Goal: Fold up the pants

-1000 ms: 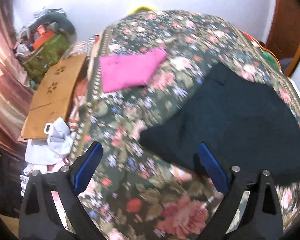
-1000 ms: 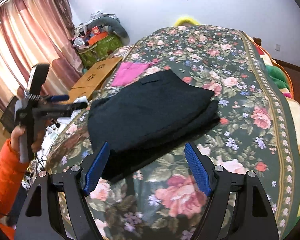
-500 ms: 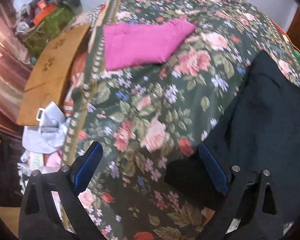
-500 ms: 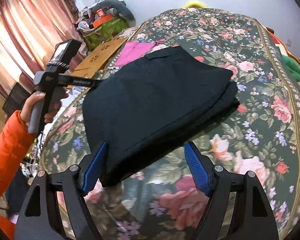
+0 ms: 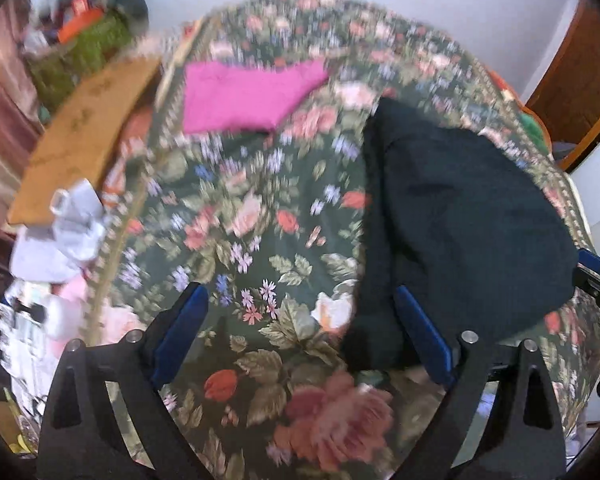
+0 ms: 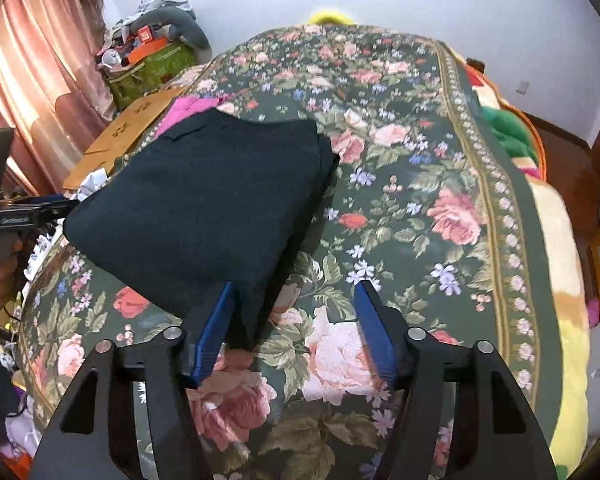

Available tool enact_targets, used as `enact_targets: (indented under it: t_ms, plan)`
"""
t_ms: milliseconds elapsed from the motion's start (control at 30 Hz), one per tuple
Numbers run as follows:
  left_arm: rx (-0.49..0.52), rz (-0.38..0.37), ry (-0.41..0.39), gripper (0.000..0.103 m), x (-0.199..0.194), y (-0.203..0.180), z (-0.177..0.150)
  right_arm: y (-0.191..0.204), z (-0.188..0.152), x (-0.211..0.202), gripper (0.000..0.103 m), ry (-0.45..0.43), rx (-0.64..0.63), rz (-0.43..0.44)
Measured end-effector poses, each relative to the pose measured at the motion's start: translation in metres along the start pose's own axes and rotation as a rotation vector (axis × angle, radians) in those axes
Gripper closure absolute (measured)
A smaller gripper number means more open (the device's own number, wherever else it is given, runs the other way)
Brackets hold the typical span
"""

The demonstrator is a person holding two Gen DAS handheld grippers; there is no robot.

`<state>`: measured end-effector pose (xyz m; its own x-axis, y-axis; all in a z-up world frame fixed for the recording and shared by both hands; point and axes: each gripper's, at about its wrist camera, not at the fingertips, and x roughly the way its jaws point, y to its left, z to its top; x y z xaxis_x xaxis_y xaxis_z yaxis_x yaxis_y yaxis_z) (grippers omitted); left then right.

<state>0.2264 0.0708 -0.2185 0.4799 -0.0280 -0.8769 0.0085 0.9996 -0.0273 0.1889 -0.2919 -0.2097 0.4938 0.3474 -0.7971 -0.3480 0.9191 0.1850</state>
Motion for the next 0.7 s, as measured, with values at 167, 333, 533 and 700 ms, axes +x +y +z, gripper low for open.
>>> enact_targets:
  t_ms: [167,333,533,700]
  plan:
    - [0.054,-0.001,-0.101,0.011,-0.028,-0.02,0.003,0.009,0.012,-0.013,0.05,-0.074,0.001,0.036]
    - [0.069,-0.016,-0.032,0.042,-0.001,-0.03,0.003,0.023,0.017,0.001,0.058,-0.073,-0.021,0.074]
    - [0.027,-0.043,-0.023,0.044,0.009,-0.023,-0.012,0.015,0.007,0.011,0.069,-0.04,-0.003,0.091]
    - [0.023,0.014,-0.053,0.044,-0.003,-0.016,-0.028,0.0,-0.001,0.006,0.073,-0.014,0.003,0.085]
